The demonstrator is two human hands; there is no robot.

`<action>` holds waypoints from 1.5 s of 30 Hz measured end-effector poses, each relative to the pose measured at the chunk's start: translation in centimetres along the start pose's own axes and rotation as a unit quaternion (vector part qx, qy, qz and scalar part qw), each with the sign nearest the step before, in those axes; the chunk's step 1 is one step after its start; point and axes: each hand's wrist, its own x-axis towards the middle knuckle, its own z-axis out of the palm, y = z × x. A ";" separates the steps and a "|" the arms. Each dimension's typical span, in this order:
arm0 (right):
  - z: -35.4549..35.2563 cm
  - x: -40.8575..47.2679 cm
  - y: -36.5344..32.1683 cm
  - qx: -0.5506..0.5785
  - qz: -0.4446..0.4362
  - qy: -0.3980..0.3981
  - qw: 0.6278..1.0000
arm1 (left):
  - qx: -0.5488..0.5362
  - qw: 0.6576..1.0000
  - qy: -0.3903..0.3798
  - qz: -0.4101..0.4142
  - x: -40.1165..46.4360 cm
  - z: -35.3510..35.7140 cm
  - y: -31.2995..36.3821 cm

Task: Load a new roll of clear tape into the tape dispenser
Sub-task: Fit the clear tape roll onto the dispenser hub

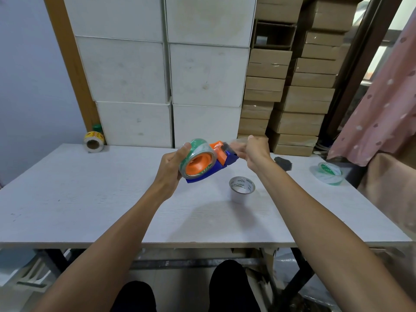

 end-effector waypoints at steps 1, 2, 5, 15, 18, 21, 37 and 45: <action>0.0 0.0 0.0 0.008 0.005 -0.003 1.000 | -0.001 1.000 0.003 0.001 0.0 0.0 0.1; 0.0 0.0 0.0 0.014 0.009 -0.007 1.000 | -0.001 1.000 0.006 0.003 0.1 0.0 0.1; 0.0 -0.1 0.0 0.022 0.017 -0.010 1.000 | 0.000 1.000 0.024 0.002 0.2 -0.1 0.0; 0.0 0.2 0.6 0.009 0.011 -0.011 1.000 | -0.029 0.998 0.051 -0.013 0.3 0.6 -0.1; 0.0 0.1 0.9 0.012 0.016 -0.039 0.999 | -0.059 0.996 0.061 -0.020 0.4 0.7 0.1; 0.2 0.0 1.5 0.027 0.042 -0.076 0.996 | -0.095 0.992 0.075 -0.024 0.6 1.0 0.4; 2.9 -2.0 4.9 0.289 0.159 -0.196 0.923 | -0.112 0.989 0.098 -0.011 0.9 2.7 0.2; 3.3 -2.8 3.8 0.384 0.165 -0.188 0.889 | -0.114 0.987 0.115 -0.003 1.2 3.7 1.0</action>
